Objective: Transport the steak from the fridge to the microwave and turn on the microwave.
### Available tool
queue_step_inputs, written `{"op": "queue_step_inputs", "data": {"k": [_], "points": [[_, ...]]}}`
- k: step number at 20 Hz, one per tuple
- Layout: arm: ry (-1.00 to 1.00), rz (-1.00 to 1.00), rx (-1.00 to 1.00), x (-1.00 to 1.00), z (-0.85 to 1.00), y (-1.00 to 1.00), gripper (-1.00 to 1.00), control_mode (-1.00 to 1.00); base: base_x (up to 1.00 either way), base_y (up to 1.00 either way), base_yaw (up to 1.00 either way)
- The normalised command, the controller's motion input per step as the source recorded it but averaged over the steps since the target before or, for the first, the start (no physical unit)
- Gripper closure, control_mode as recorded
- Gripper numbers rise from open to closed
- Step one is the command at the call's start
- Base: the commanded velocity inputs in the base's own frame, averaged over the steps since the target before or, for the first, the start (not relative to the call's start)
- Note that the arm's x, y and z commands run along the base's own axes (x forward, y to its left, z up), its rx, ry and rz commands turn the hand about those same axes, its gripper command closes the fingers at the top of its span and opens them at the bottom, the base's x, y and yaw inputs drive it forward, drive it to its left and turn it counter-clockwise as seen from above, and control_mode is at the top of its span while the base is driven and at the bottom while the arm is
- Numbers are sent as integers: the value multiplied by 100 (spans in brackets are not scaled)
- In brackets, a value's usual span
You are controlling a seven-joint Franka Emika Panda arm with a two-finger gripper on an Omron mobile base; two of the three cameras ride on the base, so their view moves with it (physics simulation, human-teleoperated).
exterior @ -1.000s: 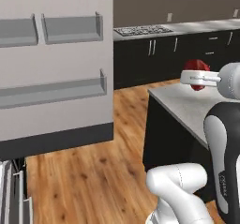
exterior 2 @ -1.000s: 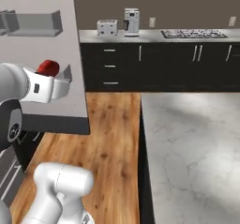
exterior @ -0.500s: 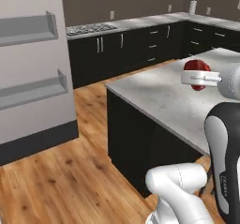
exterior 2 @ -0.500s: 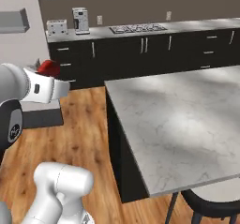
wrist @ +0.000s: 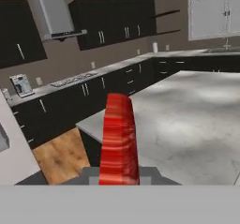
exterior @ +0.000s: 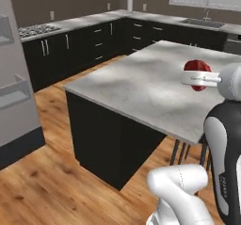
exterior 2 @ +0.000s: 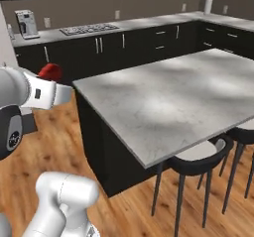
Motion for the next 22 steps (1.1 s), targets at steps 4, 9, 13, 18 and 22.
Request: {"op": "queue_step_inputs", "data": {"k": [4, 9, 13, 18, 22], "points": [[0, 0, 0, 0, 0, 0, 100, 100, -43, -15, -47], [0, 0, 0, 0, 0, 0, 100, 100, -15, -12, -67], [0, 0, 0, 0, 0, 0, 100, 100, -2, -25, -66], [0, 0, 0, 0, 0, 0, 100, 100, 0, -45, -60], [0, 0, 0, 0, 0, 0, 100, 100, 29, -34, -38]]}}
